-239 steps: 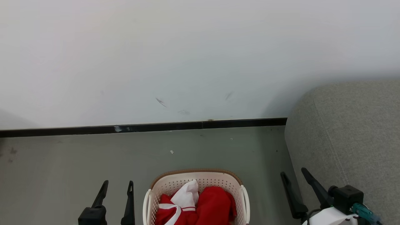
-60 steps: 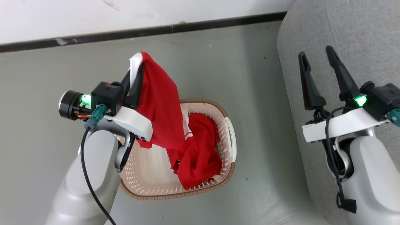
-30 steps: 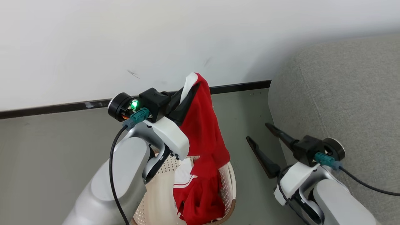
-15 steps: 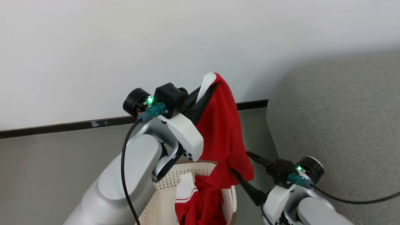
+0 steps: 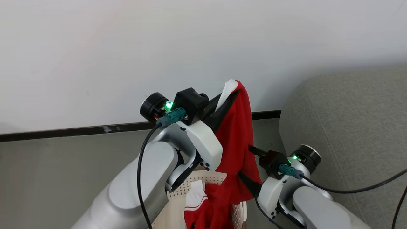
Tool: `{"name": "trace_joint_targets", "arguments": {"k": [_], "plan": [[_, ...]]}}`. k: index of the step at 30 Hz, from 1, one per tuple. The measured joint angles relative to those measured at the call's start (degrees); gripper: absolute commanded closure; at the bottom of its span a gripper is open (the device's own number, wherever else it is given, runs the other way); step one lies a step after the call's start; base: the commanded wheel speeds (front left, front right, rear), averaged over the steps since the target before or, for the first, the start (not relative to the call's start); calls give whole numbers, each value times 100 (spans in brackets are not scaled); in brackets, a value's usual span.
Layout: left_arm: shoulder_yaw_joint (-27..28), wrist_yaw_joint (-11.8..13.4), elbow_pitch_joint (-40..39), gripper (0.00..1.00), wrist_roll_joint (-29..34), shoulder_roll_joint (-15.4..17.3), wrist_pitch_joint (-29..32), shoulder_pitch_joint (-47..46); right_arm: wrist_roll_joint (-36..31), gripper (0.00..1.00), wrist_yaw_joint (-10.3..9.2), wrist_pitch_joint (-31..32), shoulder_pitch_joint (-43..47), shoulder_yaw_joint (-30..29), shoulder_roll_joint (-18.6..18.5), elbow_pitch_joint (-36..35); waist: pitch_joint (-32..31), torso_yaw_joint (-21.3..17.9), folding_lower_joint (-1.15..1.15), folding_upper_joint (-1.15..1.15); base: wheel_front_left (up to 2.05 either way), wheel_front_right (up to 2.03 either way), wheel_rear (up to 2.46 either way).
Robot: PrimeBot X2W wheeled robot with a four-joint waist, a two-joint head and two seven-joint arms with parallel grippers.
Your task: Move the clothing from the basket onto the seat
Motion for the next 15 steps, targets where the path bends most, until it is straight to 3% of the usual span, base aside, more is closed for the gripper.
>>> {"name": "trace_joint_targets", "arguments": {"k": [3,4,6,15], "plan": [[-69,65,-64,100,-21,4,46,-5,-126,0,1,0,-124,-7,42,114,-16,59,0,0,0,0,0],[-100,79,-89,100,-60,3,47,-5,-175,10,1,0,-159,-8,47,160,-19,79,0,0,0,0,0],[-151,122,-132,100,-153,4,90,-5,-213,100,1,0,-210,-24,68,279,-25,115,0,0,0,0,0],[-35,447,-108,97,-280,4,37,54,-160,100,1,0,-206,-382,131,272,15,181,0,0,0,0,0]]}}
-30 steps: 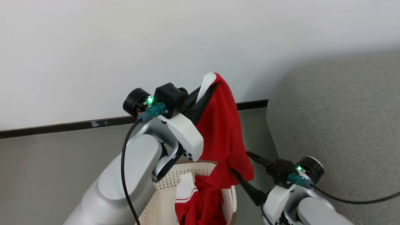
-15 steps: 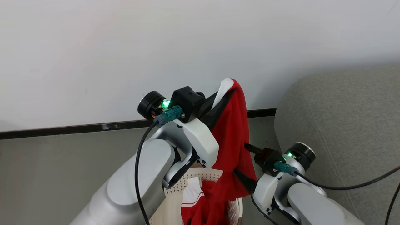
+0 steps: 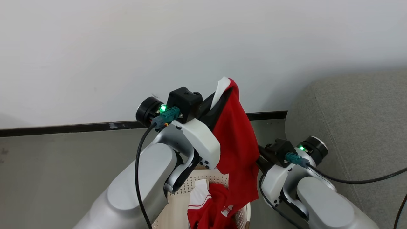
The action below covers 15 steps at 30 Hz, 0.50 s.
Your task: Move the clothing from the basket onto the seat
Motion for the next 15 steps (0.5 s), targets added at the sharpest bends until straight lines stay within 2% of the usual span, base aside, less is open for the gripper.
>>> {"name": "trace_joint_targets", "arguments": {"k": [3,4,5,6,8,15], "plan": [[105,99,127,86,0,-1,-97,113,67,100,0,0,21,-190,-30,-46,16,-33,0,0,0,0,0],[122,113,178,80,-3,0,-113,180,100,100,0,0,24,-256,-59,-67,20,-48,0,0,0,0,0],[137,122,224,69,-4,3,-142,265,131,100,0,0,37,-347,-101,-107,24,-65,0,0,0,0,0],[144,148,268,51,-5,10,-164,348,159,100,0,0,52,-425,-151,-153,28,-83,0,0,0,0,0],[147,163,348,0,-18,30,-236,495,178,100,0,0,124,-626,-250,-216,36,-124,0,0,0,0,0],[142,160,493,0,-67,33,-505,731,210,100,0,0,236,-1267,-555,-530,65,-307,0,0,0,0,0]]}}
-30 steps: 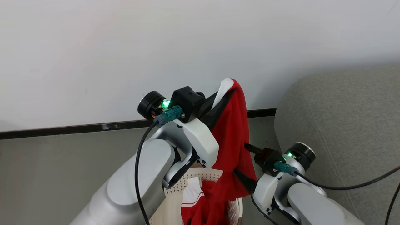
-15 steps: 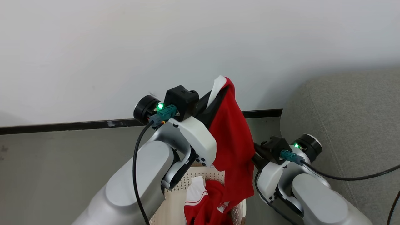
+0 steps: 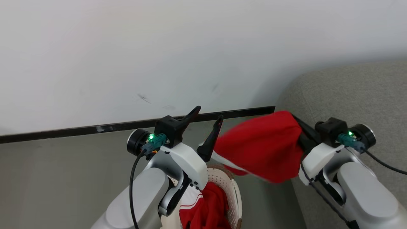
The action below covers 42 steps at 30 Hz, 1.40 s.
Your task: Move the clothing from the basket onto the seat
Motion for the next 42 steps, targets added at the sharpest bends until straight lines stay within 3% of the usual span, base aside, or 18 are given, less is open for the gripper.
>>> {"name": "trace_joint_targets", "arguments": {"k": [10,23,33,42], "plan": [[-108,-108,136,0,-16,0,-361,215,-16,100,0,0,90,-757,-334,-577,4,-339,0,0,0,0,0],[-353,-277,260,0,-71,-4,-715,432,-16,100,0,0,965,-1679,-426,-1179,-70,-893,0,0,0,0,0],[-519,-310,319,0,-126,-2,-836,588,-58,100,0,0,1452,-2026,-421,-1563,-138,-1359,0,0,0,0,0],[-558,-274,247,0,-162,-2,-916,681,174,100,0,0,1324,-1755,-612,-1544,-157,-1728,0,0,0,0,0]]}}
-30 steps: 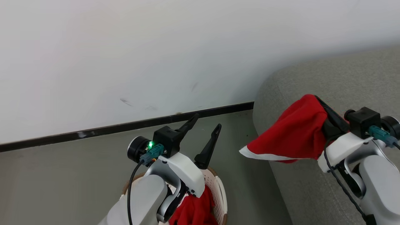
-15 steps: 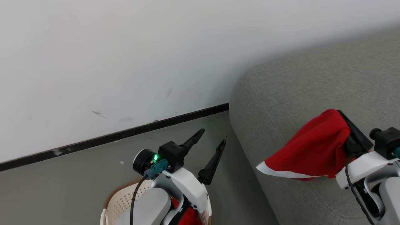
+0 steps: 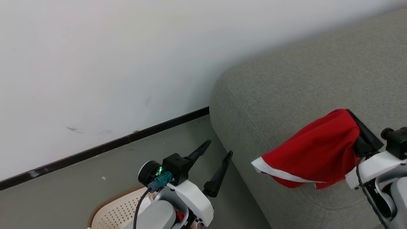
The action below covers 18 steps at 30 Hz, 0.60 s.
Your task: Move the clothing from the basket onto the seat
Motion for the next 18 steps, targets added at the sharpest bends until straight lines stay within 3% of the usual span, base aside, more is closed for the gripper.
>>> {"name": "trace_joint_targets", "arguments": {"k": [10,18], "plan": [[136,237,-77,0,59,5,-43,1,500,100,0,227,-1260,44,-194,427,221,-160,0,0,0,0,0],[304,513,-342,0,302,203,-53,-4,656,100,0,354,-2568,-387,-746,1001,562,-50,0,0,0,0,0]]}}
